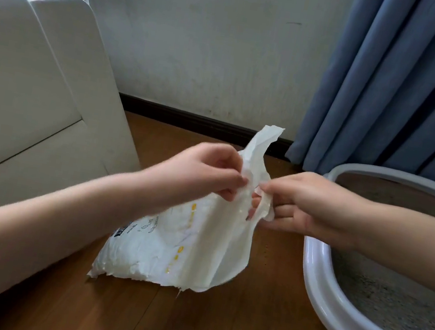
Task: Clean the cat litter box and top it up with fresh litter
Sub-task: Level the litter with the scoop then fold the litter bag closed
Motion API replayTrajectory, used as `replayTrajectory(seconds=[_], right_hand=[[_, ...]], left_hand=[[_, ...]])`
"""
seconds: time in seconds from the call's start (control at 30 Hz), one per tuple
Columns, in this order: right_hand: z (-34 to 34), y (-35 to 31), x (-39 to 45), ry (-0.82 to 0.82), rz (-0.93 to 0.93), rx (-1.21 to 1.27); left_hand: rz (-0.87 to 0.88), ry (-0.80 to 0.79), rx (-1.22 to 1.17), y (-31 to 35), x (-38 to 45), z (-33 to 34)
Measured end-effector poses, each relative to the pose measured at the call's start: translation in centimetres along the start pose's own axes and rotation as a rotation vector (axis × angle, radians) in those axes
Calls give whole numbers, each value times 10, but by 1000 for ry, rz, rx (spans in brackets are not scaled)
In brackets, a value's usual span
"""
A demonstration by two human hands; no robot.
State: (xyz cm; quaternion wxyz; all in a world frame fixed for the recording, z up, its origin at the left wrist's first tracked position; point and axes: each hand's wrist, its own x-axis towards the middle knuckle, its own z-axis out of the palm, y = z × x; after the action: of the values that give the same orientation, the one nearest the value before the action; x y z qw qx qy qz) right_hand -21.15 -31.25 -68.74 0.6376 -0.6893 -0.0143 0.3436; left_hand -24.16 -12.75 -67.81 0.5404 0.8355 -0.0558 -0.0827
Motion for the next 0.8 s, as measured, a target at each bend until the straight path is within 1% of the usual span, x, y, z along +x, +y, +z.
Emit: replayTrajectory(seconds=[0.1, 0.23, 0.27, 0.33, 0.4, 0.5, 0.57, 0.6, 0.67, 0.7, 0.73, 0.8], right_hand=[[5, -2, 0, -36, -26, 44], [6, 4, 4, -44, 11, 90], [6, 4, 4, -53, 7, 98], [7, 4, 6, -43, -25, 29], [9, 3, 10, -1, -70, -49], [14, 1, 18, 35, -122, -23], [17, -1, 23, 60, -145, -46], [18, -1, 24, 65, -147, -44], [20, 0, 27, 63, -133, -25], [20, 0, 28, 56, -125, -18], [21, 1, 29, 50, -121, -13], [22, 3, 29, 42, -112, 4]], left_hand=[[25, -70, 109, -15, -3, 14], [36, -148, 85, -21, -9, 13], [62, -144, 127, -23, -10, 12], [171, -129, 277, -25, -11, 10], [306, -92, 390, -24, -11, 6], [510, 77, 504, -16, 1, -16], [553, 169, 654, -6, 19, -39], [529, 168, 732, -1, 31, -50], [482, 74, 837, 8, 57, -65], [446, 20, 826, 9, 71, -66], [368, -36, 769, 10, 83, -64], [103, -161, 587, 5, 109, -49]])
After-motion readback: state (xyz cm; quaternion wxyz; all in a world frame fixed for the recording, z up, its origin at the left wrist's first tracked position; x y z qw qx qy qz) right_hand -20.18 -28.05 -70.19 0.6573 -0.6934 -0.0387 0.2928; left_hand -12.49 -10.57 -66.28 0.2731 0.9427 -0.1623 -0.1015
